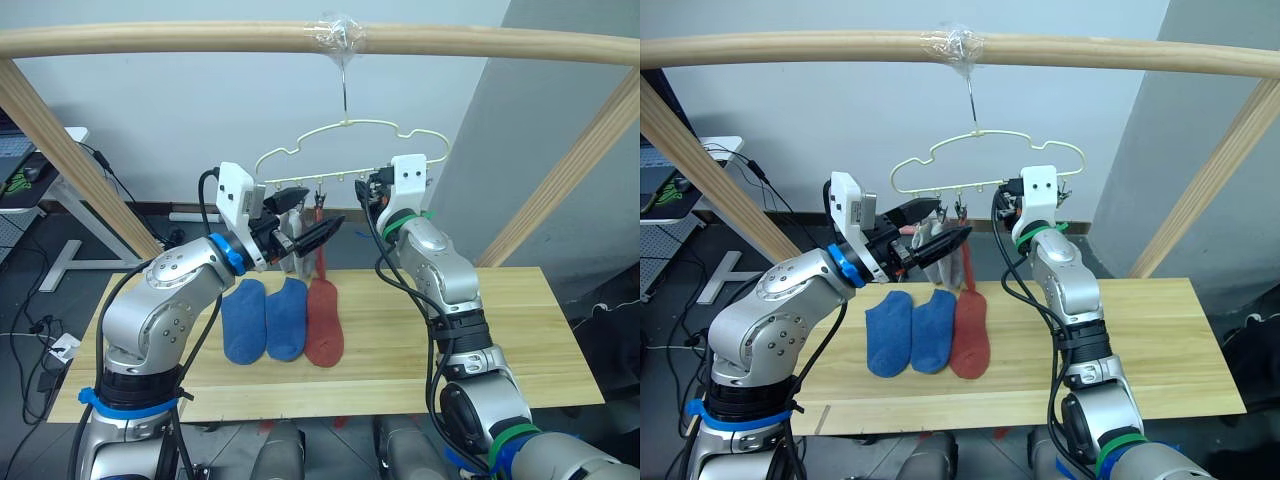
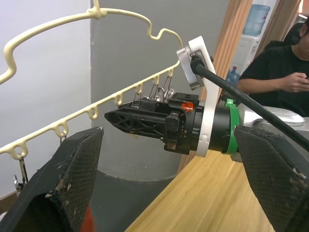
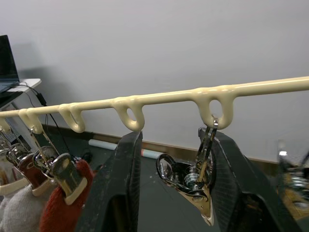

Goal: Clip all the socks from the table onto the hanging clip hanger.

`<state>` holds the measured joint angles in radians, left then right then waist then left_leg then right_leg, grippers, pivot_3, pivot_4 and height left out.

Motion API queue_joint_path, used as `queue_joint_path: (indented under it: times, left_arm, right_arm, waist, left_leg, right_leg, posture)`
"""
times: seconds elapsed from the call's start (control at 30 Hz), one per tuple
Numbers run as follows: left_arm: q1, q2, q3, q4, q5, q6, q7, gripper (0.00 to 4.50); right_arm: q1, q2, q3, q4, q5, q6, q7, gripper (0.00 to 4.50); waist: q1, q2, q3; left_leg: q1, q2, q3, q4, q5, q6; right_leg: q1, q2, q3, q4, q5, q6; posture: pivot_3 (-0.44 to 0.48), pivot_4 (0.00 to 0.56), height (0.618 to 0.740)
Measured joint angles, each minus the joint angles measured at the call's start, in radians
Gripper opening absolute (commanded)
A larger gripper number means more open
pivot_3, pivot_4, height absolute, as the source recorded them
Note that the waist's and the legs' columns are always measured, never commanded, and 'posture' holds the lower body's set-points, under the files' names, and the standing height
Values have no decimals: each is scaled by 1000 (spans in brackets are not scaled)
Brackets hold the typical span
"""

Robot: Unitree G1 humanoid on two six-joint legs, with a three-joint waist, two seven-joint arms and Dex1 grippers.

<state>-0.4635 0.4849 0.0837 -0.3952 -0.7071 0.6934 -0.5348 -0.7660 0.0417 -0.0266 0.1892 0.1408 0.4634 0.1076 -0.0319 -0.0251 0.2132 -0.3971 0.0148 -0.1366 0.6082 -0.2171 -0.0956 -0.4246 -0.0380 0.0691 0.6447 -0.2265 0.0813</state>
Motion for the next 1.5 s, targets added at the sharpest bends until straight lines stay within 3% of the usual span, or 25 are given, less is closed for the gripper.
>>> queue_joint_path:
  times: [0.1,0.17,0.37,0.53,0.73,1.0,1.27,1.37,1.5]
  left_arm:
    - [0,0,0,-2,-1,1,-1,4500]
    - [0,0,0,-5,-1,1,-2,4500]
    - [14,-3,-2,-6,5,-7,-5,4500]
    - [84,-6,-52,32,105,-84,-6,4500]
    - [238,-105,-238,342,419,-264,100,4500]
    - [191,-214,-259,582,562,-389,153,4500]
    - [94,-254,-331,851,708,-498,150,4500]
    - [47,-263,-361,971,758,-561,132,3954]
    - [32,-272,-372,1019,789,-611,108,2831]
  right_arm:
    - [0,-3,-1,0,0,0,0,248]
    - [0,-5,-4,0,0,0,0,13]
    - [0,-22,-11,-2,1,0,3,13]
    - [2,-37,-8,-8,1,5,18,13]
    - [31,-103,2,-88,2,64,60,13]
    - [48,-104,10,-138,6,115,64,13]
    - [62,-99,10,-152,7,122,66,13]
    - [73,-98,12,-161,7,121,68,0]
    - [78,-98,12,-162,8,120,69,0]
  waist:
    - [0,0,0]
    - [0,0,0]
    - [-1,0,0]
    - [-1,1,1]
    - [1,3,1]
    - [-1,3,1]
    - [1,3,1]
    - [2,4,-1]
    - [1,5,-2]
  left_leg:
    - [0,0,0,0,0,0]
    - [0,0,0,0,0,0]
    - [0,0,0,0,0,0]
    - [0,0,0,0,0,0]
    - [-1,0,0,0,0,0]
    - [0,0,0,1,0,0]
    - [0,-1,0,0,0,0]
    - [1,-1,0,1,0,0]
    - [3,-1,0,0,0,0]
  right_leg:
    - [0,0,0,0,0,0]
    - [0,0,0,0,0,0]
    - [0,0,0,0,0,0]
    - [0,0,0,0,0,0]
    - [-1,0,0,0,0,0]
    - [0,0,0,1,0,2]
    - [0,0,0,0,0,1]
    - [1,0,0,0,0,2]
    - [3,0,0,1,-2,5]
  posture:
    - [82,189,740]
    - [82,189,740]
    - [69,193,740]
    - [50,195,740]
    - [34,196,740]
    - [26,191,740]
    - [48,186,740]
    - [58,173,740]
    - [62,166,740]
